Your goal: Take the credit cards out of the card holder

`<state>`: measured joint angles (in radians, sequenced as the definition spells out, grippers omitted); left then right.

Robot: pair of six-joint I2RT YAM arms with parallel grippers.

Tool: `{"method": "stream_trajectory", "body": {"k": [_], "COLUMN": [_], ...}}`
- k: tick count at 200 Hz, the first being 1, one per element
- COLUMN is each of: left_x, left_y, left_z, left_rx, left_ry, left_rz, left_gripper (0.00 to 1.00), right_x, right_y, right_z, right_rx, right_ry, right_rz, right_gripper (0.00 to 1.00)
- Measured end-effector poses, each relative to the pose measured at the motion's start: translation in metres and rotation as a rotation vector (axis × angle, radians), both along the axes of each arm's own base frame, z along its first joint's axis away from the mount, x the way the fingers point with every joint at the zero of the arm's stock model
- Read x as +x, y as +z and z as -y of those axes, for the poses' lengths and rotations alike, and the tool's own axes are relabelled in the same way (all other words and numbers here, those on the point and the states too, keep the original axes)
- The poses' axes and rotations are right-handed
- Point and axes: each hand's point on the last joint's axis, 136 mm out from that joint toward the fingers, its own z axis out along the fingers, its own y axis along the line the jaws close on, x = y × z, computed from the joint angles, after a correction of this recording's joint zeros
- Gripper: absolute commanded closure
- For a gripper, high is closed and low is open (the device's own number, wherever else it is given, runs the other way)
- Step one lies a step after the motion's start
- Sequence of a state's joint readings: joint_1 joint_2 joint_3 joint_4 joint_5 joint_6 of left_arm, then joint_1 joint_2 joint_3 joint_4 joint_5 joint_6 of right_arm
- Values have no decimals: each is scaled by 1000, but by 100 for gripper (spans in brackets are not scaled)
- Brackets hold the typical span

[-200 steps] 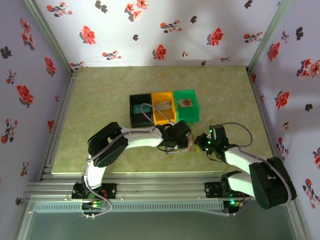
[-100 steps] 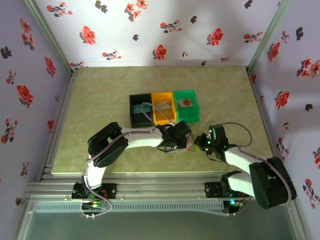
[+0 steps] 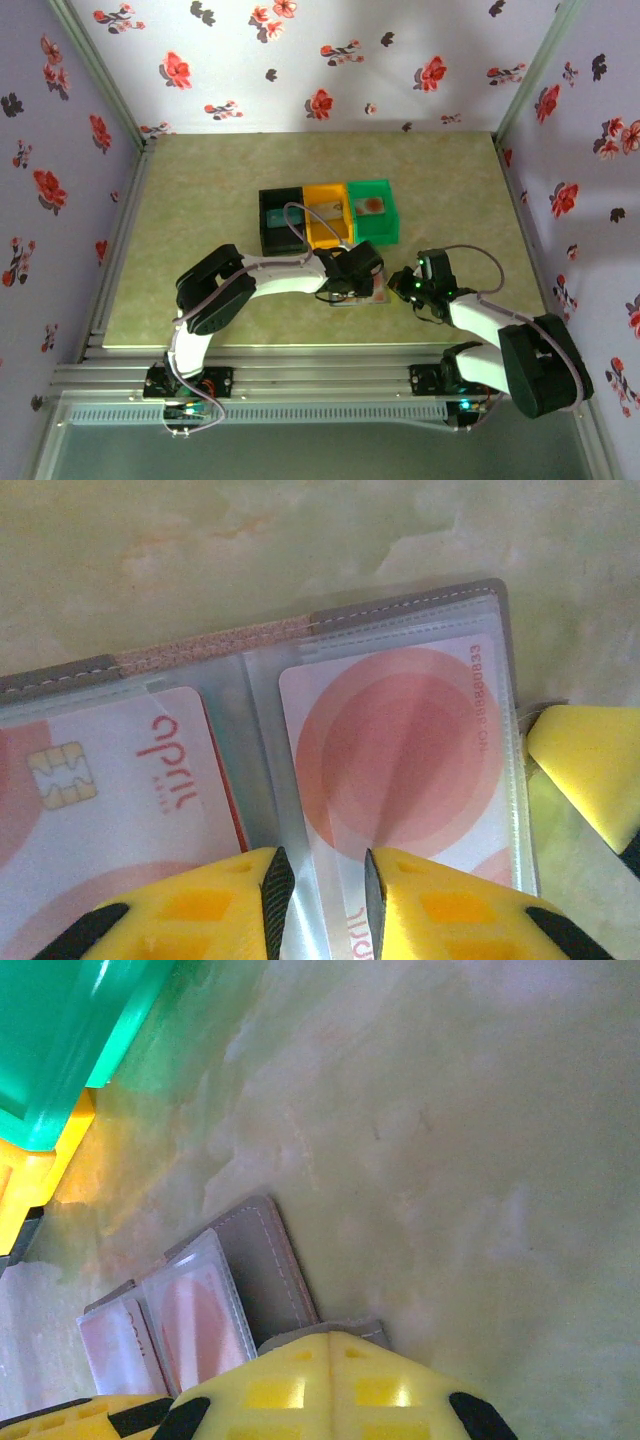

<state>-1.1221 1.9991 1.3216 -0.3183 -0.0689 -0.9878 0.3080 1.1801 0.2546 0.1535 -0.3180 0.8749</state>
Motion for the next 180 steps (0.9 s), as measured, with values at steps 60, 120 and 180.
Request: {"method": "stream_trajectory", "body": {"k": [60, 120, 180], "left_x": [2, 2, 2], "left_y": [-1, -1, -2], "left_z": [3, 8, 11], "left_rx": [-10, -40, -50], "left_ry": [0, -4, -8], "left_rz": [4, 10, 7], "left_gripper": [69, 69, 70], "right_x": [0, 0, 1], "right_y": [0, 0, -1], "right_z": [0, -1, -2], "right_rx": [1, 3, 3], "right_ry": [1, 3, 4], "right_rz": [0, 0, 1], "right_gripper": [100, 100, 100]}}
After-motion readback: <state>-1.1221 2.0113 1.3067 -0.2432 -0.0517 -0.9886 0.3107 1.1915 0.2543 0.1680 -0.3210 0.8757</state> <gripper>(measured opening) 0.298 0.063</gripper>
